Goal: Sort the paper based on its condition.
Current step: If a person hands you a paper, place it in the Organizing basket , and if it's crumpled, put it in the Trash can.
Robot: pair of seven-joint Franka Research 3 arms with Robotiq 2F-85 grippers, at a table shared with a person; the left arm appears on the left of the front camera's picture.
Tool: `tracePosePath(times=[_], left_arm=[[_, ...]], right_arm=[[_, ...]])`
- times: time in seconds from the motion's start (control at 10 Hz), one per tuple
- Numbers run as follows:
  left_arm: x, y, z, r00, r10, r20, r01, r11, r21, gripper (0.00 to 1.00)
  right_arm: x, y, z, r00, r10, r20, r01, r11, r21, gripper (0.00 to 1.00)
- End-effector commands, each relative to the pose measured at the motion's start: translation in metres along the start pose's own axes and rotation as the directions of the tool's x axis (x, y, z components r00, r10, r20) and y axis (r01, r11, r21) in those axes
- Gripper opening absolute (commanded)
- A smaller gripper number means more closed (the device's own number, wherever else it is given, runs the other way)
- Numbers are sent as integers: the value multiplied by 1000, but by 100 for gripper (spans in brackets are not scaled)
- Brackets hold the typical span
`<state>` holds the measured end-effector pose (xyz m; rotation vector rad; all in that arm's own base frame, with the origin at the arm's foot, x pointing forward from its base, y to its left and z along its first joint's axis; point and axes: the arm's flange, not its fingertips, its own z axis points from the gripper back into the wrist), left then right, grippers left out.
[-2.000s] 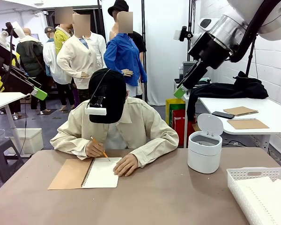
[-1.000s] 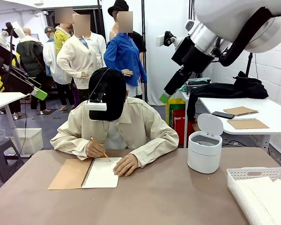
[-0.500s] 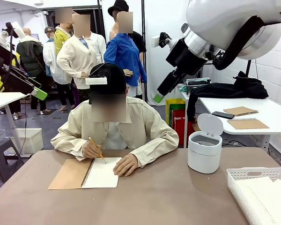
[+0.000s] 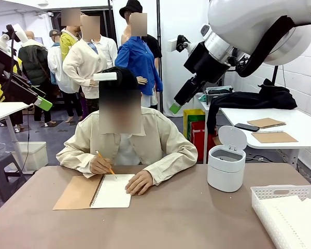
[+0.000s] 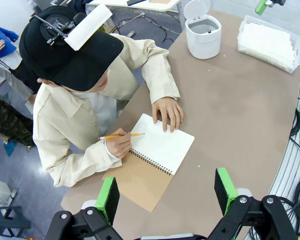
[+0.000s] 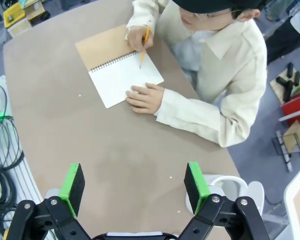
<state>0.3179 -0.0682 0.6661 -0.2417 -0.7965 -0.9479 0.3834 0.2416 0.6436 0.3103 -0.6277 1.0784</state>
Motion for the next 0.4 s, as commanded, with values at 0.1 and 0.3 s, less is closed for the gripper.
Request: tracePosePath(times=[0.1, 0.3], left_arm=[[0, 1, 1, 1000, 1, 3, -1, 1000, -2, 100], [0, 1, 1, 1000, 1, 3, -1, 1000, -2, 100]], right_arm=[[-1, 1, -1, 1000, -11, -8, 11, 1000, 5, 100], [-1, 1, -1, 1000, -11, -8, 11, 1000, 5, 100]])
